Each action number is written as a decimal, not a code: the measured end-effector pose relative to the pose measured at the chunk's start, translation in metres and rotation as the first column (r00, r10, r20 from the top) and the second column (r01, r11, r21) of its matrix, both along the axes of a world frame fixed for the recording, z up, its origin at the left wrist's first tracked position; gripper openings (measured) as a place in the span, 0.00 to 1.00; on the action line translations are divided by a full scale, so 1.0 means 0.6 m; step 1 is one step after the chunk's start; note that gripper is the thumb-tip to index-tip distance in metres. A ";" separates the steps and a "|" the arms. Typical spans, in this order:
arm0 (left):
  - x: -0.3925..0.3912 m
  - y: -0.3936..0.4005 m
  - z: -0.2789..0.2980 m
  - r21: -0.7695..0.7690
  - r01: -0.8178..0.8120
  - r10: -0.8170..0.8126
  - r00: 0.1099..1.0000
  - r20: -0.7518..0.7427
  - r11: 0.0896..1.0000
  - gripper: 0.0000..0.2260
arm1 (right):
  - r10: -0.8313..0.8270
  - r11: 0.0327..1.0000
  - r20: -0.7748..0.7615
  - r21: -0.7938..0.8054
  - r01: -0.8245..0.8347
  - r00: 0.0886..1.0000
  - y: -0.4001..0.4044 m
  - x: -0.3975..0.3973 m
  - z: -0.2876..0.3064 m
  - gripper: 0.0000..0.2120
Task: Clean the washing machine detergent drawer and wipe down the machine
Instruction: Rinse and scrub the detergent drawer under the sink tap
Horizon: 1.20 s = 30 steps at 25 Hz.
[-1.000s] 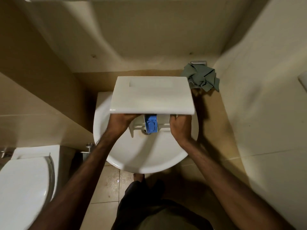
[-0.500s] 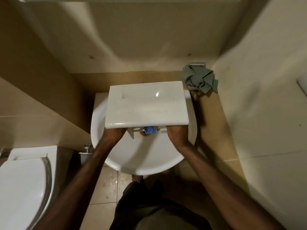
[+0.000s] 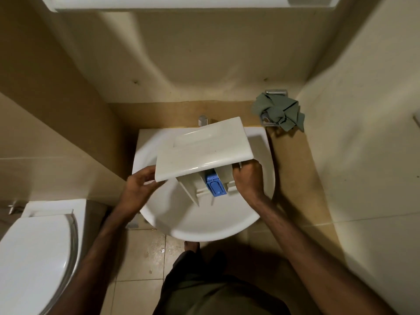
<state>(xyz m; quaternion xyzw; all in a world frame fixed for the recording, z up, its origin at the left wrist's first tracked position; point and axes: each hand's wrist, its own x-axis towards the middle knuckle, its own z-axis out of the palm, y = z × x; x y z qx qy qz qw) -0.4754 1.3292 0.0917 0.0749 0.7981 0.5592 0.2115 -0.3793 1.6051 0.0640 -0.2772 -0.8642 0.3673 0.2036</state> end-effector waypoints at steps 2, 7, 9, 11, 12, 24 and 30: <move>-0.004 -0.026 0.016 -0.027 -0.267 0.266 0.963 -0.031 0.963 0.08 | 0.080 0.994 0.118 0.059 -0.087 0.990 0.008 -0.009 0.010 0.06; -0.010 0.018 0.094 -0.070 0.005 -0.016 0.986 -0.166 0.998 0.29 | 0.268 0.918 0.362 0.186 -0.351 0.893 0.019 -0.053 0.066 0.10; -0.006 0.053 0.099 -0.274 0.260 -0.302 0.945 -0.122 0.926 0.43 | 0.344 0.877 0.398 0.187 -0.442 0.850 0.018 -0.069 0.083 0.13; -0.002 0.081 0.090 -0.351 0.301 -0.354 0.930 -0.096 0.887 0.45 | 0.390 0.848 0.457 0.159 -0.505 0.799 0.019 -0.083 0.089 0.15; 0.000 0.090 0.082 -0.344 0.270 -0.317 0.945 -0.086 0.899 0.42 | 0.400 0.839 0.487 0.146 -0.524 0.777 0.018 -0.089 0.089 0.16; 0.009 0.068 0.031 0.156 -0.209 0.137 0.916 0.378 0.965 0.26 | -0.110 0.963 -0.156 0.229 0.144 0.982 0.123 -0.084 0.147 0.12; 0.019 0.060 0.046 0.300 -0.329 0.099 0.803 0.587 0.895 0.24 | -0.325 0.835 0.194 0.518 0.184 0.926 0.203 -0.103 0.097 0.36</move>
